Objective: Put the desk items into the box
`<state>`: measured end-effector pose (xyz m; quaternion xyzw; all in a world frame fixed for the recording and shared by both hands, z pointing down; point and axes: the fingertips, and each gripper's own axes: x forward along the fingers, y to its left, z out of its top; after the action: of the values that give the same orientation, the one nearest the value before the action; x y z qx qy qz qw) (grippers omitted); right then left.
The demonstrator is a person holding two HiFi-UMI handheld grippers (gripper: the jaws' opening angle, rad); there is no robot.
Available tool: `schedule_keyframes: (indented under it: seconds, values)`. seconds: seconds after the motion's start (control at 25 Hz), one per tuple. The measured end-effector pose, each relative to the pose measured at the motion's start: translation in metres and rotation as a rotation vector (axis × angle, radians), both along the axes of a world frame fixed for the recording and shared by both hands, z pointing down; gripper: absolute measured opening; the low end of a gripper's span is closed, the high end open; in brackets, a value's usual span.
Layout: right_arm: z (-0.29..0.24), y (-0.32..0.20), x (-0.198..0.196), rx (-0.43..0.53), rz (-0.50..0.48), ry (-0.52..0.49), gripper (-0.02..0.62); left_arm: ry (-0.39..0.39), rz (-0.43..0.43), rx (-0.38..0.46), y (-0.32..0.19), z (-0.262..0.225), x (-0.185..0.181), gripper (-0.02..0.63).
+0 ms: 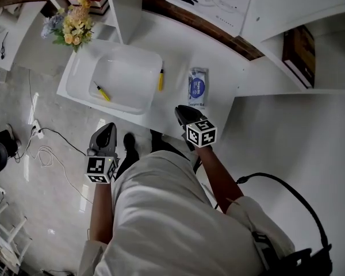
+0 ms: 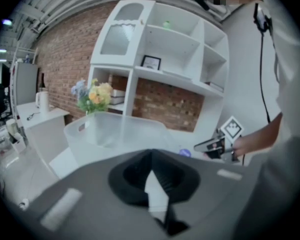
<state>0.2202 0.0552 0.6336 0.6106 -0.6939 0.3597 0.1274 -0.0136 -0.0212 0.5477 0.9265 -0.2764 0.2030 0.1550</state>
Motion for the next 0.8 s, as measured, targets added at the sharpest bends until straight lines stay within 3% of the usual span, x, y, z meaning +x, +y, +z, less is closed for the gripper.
schedule_keyframes:
  seconds: [0.4, 0.8]
  values:
    - [0.058, -0.039, 0.013, -0.081, -0.102, 0.012, 0.054, -0.015, -0.074, -0.025, 0.014, 0.009, 0.011, 0.003]
    - [0.105, -0.07, 0.02, -0.138, -0.099, -0.011, 0.078, -0.046, -0.127, -0.054, 0.023, 0.019, 0.013, 0.003]
